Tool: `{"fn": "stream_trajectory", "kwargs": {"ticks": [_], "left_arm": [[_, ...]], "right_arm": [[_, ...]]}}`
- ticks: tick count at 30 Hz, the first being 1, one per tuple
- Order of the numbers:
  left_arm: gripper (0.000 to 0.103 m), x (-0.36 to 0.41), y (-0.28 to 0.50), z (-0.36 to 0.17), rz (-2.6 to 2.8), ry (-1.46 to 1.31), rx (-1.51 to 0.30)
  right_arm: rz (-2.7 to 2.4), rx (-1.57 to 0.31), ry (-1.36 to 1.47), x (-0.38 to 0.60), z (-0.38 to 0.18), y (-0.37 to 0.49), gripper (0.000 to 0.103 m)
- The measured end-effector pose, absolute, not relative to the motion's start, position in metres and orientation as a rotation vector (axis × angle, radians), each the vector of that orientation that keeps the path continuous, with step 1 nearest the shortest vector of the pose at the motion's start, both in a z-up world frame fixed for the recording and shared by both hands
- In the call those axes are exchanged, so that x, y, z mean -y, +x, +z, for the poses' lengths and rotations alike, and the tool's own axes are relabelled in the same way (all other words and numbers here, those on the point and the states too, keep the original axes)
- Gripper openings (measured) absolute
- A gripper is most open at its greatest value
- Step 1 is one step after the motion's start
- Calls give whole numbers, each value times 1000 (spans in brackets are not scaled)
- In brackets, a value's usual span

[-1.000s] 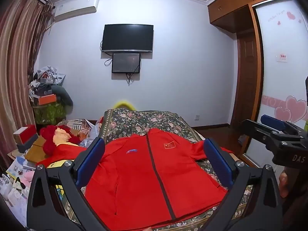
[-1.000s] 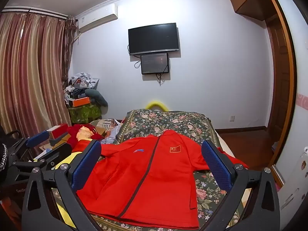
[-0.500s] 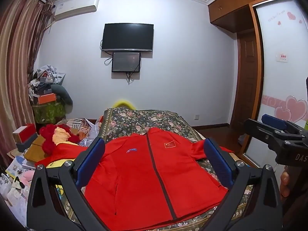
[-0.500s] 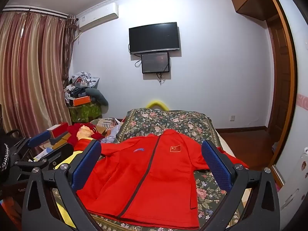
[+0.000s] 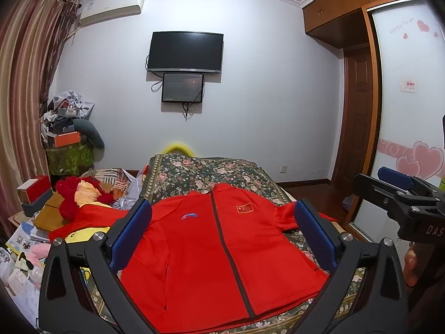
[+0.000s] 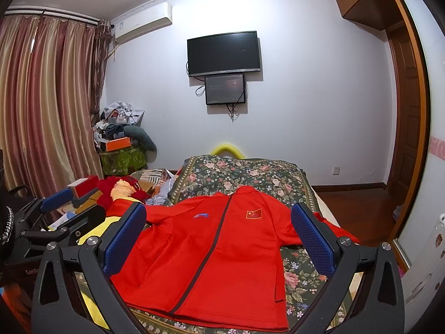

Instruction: Fold large clothes

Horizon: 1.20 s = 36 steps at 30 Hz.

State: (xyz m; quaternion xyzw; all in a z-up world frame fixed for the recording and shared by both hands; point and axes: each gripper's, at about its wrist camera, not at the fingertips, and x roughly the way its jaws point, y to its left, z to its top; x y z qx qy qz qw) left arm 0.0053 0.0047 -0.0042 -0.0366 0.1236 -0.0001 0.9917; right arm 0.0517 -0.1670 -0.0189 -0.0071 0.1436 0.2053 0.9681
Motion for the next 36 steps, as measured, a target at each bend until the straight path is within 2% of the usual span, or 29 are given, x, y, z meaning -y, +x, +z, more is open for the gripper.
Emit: {"fn": "stream_trajectory", "kwargs": {"ticks": [36], "left_arm": [[103, -2, 7, -8, 9, -51, -256]], "right_arm": [[414, -301, -10, 163, -27, 54, 103]]}}
